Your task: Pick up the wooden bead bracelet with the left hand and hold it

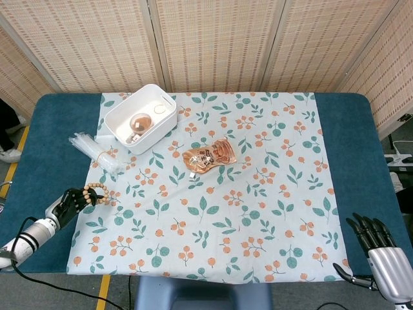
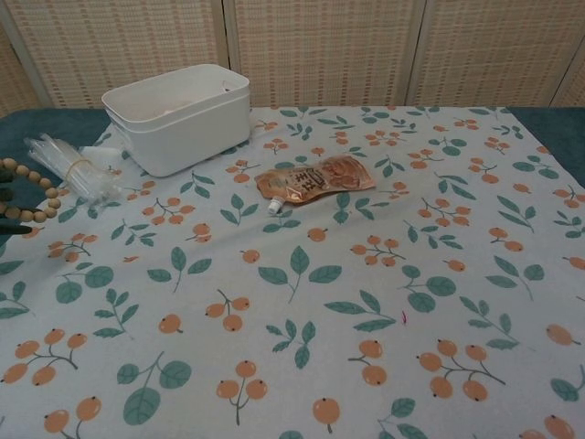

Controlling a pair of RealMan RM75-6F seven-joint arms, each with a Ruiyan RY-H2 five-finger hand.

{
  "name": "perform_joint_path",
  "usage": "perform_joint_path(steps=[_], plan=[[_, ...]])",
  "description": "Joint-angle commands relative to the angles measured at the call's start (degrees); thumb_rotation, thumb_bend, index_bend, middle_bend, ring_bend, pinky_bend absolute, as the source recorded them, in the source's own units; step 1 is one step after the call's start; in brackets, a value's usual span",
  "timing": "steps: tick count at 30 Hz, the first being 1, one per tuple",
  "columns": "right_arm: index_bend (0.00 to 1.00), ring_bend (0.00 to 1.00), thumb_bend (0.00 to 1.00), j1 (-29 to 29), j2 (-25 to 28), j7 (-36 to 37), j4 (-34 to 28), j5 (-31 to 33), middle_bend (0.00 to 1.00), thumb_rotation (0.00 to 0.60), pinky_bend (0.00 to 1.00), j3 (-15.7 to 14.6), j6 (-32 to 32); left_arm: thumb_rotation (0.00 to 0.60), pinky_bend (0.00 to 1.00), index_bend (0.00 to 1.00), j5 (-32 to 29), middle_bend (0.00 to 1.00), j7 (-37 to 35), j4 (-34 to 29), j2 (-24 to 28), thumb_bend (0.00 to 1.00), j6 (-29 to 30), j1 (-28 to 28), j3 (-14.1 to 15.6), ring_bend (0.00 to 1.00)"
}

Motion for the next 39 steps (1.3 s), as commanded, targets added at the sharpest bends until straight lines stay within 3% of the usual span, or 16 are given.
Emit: perform_joint_path(steps=[1, 5, 6, 8, 10, 13, 15, 17, 24, 26, 30, 34, 39], plan=[[0.0, 0.0, 0.19, -0.02, -0.03, -0.02, 0.03, 0.02, 0.0, 0.194, 0.0, 0.03, 0.05, 0.052, 0.03, 0.51, 1.27, 0.64, -1.49, -0.31, -0.15, 0.98, -0.36, 0.26, -0.44, 0.25], [0.0, 0.0, 0.19, -0.03, -0.01, 0.06, 0.06, -0.02, 0.0, 0.194, 0.0, 0.03, 0.09, 0.065, 0.03, 0.49, 3.32, 0.63, -2.07, -0.67, -0.5, 1.0, -1.27, 0.89, -1.4, 0.24], [0.0, 0.0, 0.19, -0.03, 0.0, 0.08, 0.06, -0.03, 0.0, 0.195, 0.0, 0.03, 0.1, 0.088, 0.03, 0.49, 4.07, 0.62, -1.69, -0.73, -0.64, 1.0, -1.25, 1.01, -1.61, 0.23], [0.0, 0.0, 0.19, -0.04, 0.02, 0.1, 0.07, -0.03, 0.0, 0.194, 0.0, 0.04, 0.14, 0.19, 0.02, 0.46, 5.71, 0.59, -0.73, -0.95, -1.09, 1.0, -1.23, 1.43, -2.17, 0.21], [0.0, 0.0, 0.19, -0.06, 0.04, 0.05, 0.05, 0.02, 0.0, 0.194, 0.0, 0.03, 0.1, 0.251, 0.02, 0.44, 6.7, 0.55, -0.17, -1.11, -1.74, 0.9, -0.98, 1.93, -2.8, 0.2], [0.0, 0.0, 0.19, -0.06, 0.08, 0.06, -0.01, -0.04, 0.0, 0.194, 0.0, -0.04, 0.02, 0.206, 0.01, 0.42, 7.89, 0.54, -0.18, -1.0, -2.0, 0.63, -2.13, 2.22, -2.99, 0.19], [0.0, 0.0, 0.19, -0.05, 0.07, 0.0, -0.05, -0.05, 0.0, 0.194, 0.0, -0.04, 0.01, 0.167, 0.01, 0.42, 8.7, 0.54, -0.28, -0.61, -1.9, 0.54, -2.98, 2.06, -2.77, 0.19], [0.0, 0.0, 0.19, -0.07, 0.08, -0.01, -0.04, -0.06, 0.0, 0.195, 0.0, -0.05, 0.02, 0.136, 0.01, 0.42, 9.15, 0.54, -0.64, -0.56, -2.02, 0.49, -2.9, 2.04, -2.72, 0.19], [0.0, 0.0, 0.19, -0.1, 0.1, -0.05, -0.08, -0.07, 0.0, 0.193, 0.0, -0.03, 0.07, 0.088, 0.01, 0.45, 10.52, 0.56, -2.22, -0.86, -1.84, 0.44, -2.17, 1.73, -2.0, 0.2], [0.0, 0.0, 0.19, -0.09, 0.13, 0.02, -0.07, -0.02, 0.0, 0.194, 0.0, 0.0, 0.08, 0.134, 0.01, 0.46, 11.63, 0.57, -1.87, -0.94, -1.53, 0.44, -2.14, 1.48, -1.59, 0.2], [0.0, 0.0, 0.19, -0.09, 0.14, 0.05, -0.04, -0.12, 0.0, 0.194, 0.0, -0.03, 0.09, 0.328, 0.01, 0.46, 12.44, 0.57, -2.19, -1.32, -1.74, 0.47, -1.12, 1.46, -1.37, 0.2], [0.0, 0.0, 0.19, -0.13, 0.19, 0.15, -0.01, -0.01, 0.0, 0.193, 0.0, 0.06, 0.24, 0.357, 0.01, 0.46, 13.27, 0.58, -2.72, -1.72, -1.46, 0.53, -0.91, 1.25, -1.0, 0.2], [0.0, 0.0, 0.19, -0.14, 0.19, 0.15, 0.0, -0.08, 0.0, 0.194, 0.0, 0.04, 0.26, 0.419, 0.01, 0.46, 13.73, 0.57, -2.9, -1.99, -1.55, 0.53, -0.58, 1.29, -1.07, 0.2]])
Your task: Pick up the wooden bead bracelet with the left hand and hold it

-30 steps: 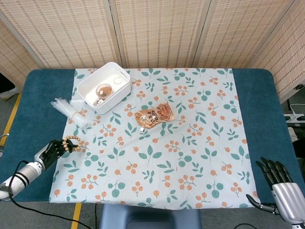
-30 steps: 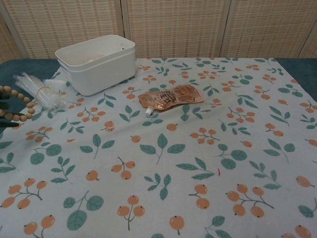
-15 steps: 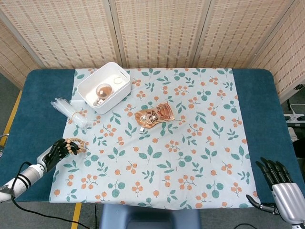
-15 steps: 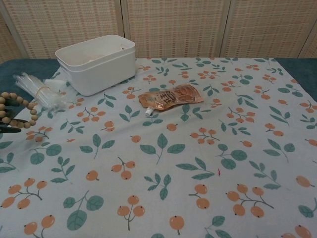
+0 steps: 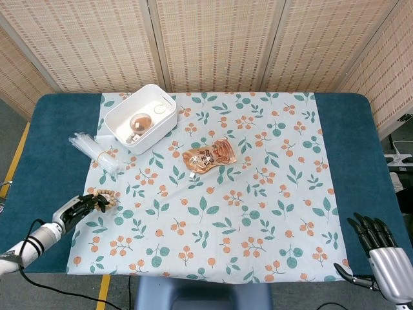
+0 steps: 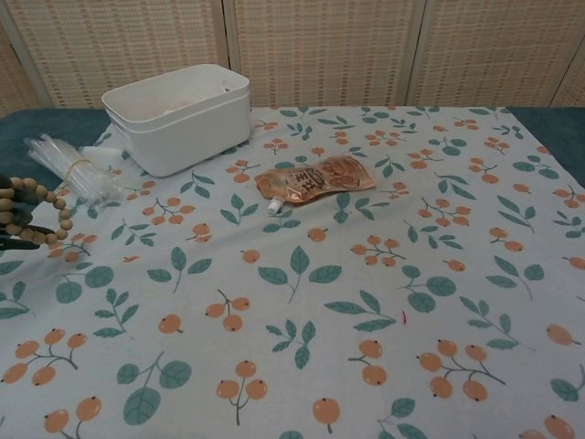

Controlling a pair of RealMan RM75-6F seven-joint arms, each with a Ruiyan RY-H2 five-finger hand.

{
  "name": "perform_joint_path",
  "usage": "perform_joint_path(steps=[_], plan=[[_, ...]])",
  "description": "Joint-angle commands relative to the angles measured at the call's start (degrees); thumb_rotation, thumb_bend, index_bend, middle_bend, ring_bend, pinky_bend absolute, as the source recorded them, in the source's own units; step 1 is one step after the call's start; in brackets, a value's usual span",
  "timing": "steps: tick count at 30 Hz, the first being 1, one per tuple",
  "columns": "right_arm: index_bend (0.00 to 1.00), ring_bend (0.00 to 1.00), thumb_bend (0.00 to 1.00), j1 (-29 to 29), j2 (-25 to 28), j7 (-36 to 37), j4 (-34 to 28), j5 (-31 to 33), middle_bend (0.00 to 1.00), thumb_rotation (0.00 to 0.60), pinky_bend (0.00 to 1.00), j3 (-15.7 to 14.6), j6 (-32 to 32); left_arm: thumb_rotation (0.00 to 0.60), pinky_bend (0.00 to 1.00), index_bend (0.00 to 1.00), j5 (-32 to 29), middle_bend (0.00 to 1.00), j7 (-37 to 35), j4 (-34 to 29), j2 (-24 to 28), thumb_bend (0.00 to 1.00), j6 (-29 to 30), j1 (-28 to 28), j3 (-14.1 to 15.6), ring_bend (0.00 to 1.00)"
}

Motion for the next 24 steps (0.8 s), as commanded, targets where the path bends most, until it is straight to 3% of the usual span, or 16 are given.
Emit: perform_joint_path(steps=[1, 3, 8, 12, 19, 24], plan=[[0.0, 0.0, 0.19, 0.0, 0.0, -0.01, 0.0, -0.04, 0.0, 0.195, 0.0, -0.02, 0.0, 0.425, 0.01, 0.46, 0.09, 0.57, -0.1, -0.05, -0.05, 0.53, 0.17, 0.0, -0.03, 0.2], [0.0, 0.0, 0.19, -0.02, -0.01, -0.07, 0.0, -0.06, 0.0, 0.194, 0.0, -0.04, -0.02, 0.426, 0.01, 0.46, -0.42, 0.57, -1.15, 0.01, -0.18, 0.53, 0.45, 0.04, -0.13, 0.2], [0.0, 0.0, 0.19, 0.02, 0.03, -0.28, -0.15, 0.13, 0.0, 0.195, 0.0, -0.1, -0.35, 0.366, 0.01, 0.48, -0.63, 0.59, -2.83, 0.2, 0.04, 0.53, 0.11, -0.06, 0.19, 0.2], [0.0, 0.0, 0.19, 0.04, 0.0, -0.44, -0.22, 0.15, 0.0, 0.193, 0.0, -0.1, -0.44, 0.27, 0.01, 0.49, -0.34, 0.61, -3.23, 0.69, 0.08, 0.53, -0.41, -0.3, 0.29, 0.2], [0.0, 0.0, 0.19, -0.09, 0.07, -0.26, -0.17, 0.19, 0.0, 0.194, 0.0, 0.02, -0.04, 0.236, 0.01, 0.5, 0.87, 0.62, -2.5, 0.31, -0.03, 0.55, -0.12, -0.16, 0.1, 0.2], [0.0, 0.0, 0.19, -0.19, 0.14, -0.11, -0.13, -0.11, 0.0, 0.195, 0.0, -0.04, 0.26, 0.275, 0.01, 0.5, 1.47, 0.62, -2.47, 0.01, -0.06, 0.57, 0.45, -0.17, 0.18, 0.2]])
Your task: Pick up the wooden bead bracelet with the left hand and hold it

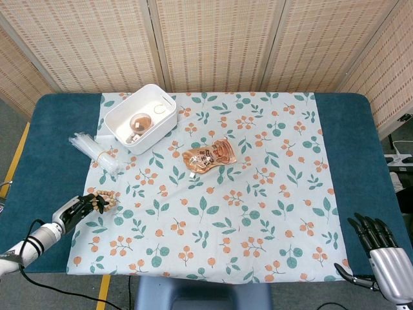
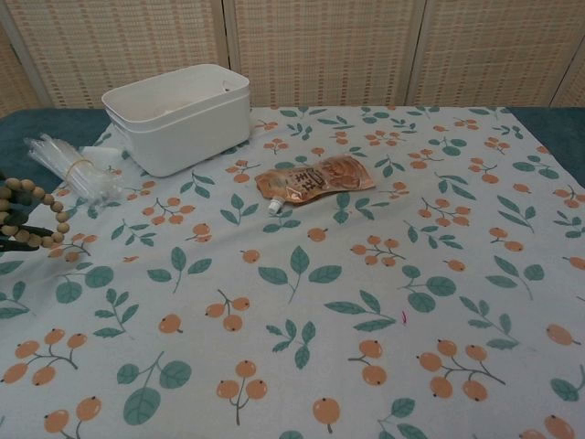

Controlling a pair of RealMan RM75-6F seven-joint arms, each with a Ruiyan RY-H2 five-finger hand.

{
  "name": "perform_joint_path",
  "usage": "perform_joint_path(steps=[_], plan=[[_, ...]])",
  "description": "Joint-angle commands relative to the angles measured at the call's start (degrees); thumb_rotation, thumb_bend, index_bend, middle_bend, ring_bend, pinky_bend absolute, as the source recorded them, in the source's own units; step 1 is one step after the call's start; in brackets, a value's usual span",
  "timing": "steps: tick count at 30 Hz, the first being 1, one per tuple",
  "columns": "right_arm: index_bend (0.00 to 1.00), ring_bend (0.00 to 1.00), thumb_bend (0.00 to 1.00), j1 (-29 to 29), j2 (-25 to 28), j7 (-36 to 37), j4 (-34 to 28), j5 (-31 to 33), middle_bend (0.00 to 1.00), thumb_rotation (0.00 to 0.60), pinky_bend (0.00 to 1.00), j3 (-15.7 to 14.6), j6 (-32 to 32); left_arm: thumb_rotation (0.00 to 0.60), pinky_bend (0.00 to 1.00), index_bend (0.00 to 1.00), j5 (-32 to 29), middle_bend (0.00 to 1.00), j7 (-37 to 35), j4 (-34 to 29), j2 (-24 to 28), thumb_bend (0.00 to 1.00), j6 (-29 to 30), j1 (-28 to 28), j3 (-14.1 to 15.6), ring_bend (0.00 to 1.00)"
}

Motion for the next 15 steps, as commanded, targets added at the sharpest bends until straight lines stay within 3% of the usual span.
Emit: perform_joint_path(steps=[1, 4, 15], plan=[[0.0, 0.0, 0.19, -0.07, 0.03, 0.06, 0.04, -0.09, 0.0, 0.195, 0.0, 0.0, 0.17, 0.29, 0.01, 0.5, 0.32, 0.62, 0.03, -0.15, 0.03, 0.59, 0.13, -0.02, 0.12, 0.2], [0.0, 0.0, 0.19, -0.15, 0.09, 0.22, 0.09, -0.12, 0.0, 0.195, 0.0, 0.02, 0.4, 0.322, 0.01, 0.5, 0.79, 0.62, 0.24, -0.28, 0.02, 0.61, 0.25, 0.02, 0.22, 0.2], [0.0, 0.0, 0.19, -0.4, 0.23, 0.38, 0.11, -0.62, 0.0, 0.194, 0.0, -0.11, 0.9, 0.353, 0.01, 0.51, 1.05, 0.63, -0.64, -0.9, 0.23, 0.62, 0.56, 0.18, 0.31, 0.2]])
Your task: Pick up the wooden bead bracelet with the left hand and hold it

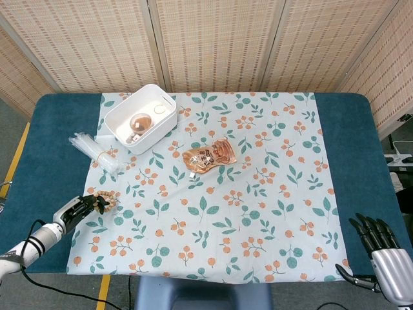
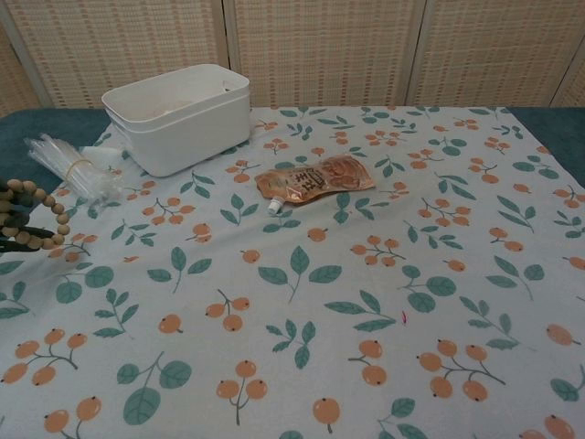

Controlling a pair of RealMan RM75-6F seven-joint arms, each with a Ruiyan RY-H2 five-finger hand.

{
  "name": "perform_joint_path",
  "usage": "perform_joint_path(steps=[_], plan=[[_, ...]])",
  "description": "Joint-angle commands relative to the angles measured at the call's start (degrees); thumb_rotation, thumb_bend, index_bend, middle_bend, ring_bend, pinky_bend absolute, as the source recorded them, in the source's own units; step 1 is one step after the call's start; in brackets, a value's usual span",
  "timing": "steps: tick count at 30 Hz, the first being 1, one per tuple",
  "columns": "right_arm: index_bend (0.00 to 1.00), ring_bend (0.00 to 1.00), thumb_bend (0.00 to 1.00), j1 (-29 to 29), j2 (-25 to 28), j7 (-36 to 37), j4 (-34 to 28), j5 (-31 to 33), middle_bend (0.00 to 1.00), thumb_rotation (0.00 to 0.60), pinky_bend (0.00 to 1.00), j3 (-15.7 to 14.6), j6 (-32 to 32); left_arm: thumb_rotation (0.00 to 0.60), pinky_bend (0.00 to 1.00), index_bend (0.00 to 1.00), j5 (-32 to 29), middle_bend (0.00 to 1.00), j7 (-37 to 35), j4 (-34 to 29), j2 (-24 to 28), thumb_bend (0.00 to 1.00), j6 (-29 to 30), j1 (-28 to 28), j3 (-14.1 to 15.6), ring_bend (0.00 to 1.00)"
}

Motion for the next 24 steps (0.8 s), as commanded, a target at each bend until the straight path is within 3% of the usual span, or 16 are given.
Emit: perform_joint_path(steps=[1, 12, 16, 18, 22, 24], plan=[[0.0, 0.0, 0.19, -0.04, 0.01, 0.03, 0.0, -0.03, 0.0, 0.194, 0.0, 0.01, 0.08, 0.356, 0.01, 0.51, -0.03, 0.63, -0.27, -0.12, 0.15, 0.63, -0.1, 0.07, 0.09, 0.2], [0.0, 0.0, 0.19, -0.22, 0.13, 0.4, 0.11, 0.0, 0.0, 0.194, 0.0, 0.1, 0.48, 0.37, 0.01, 0.51, -0.61, 0.63, -1.73, -0.6, 0.48, 0.98, -0.78, 0.02, 0.23, 0.2], [0.0, 0.0, 0.19, -0.26, 0.15, 0.49, 0.13, 0.07, 0.0, 0.193, 0.0, 0.17, 0.58, 0.351, 0.01, 0.51, -0.77, 0.62, -1.62, -0.42, 0.21, 1.0, -1.59, 0.05, 0.07, 0.2], [0.0, 0.0, 0.19, -0.31, 0.19, 0.54, 0.14, 0.09, 0.0, 0.194, 0.0, 0.21, 0.71, 0.388, 0.01, 0.51, -0.41, 0.61, -0.93, -0.36, 0.04, 1.0, -1.85, 0.08, -0.08, 0.2], [0.0, 0.0, 0.19, -0.34, 0.21, 0.66, 0.17, 0.11, 0.0, 0.194, 0.0, 0.24, 0.78, 0.58, 0.0, 0.51, -0.1, 0.6, 0.52, -0.26, -0.44, 1.0, -2.99, 0.39, -0.77, 0.2], [0.0, 0.0, 0.19, -0.34, 0.21, 0.66, 0.16, 0.12, 0.0, 0.194, 0.0, 0.25, 0.75, 0.6, 0.0, 0.5, -0.1, 0.59, 1.49, -0.08, -0.72, 1.0, -4.16, 0.66, -1.34, 0.19]])
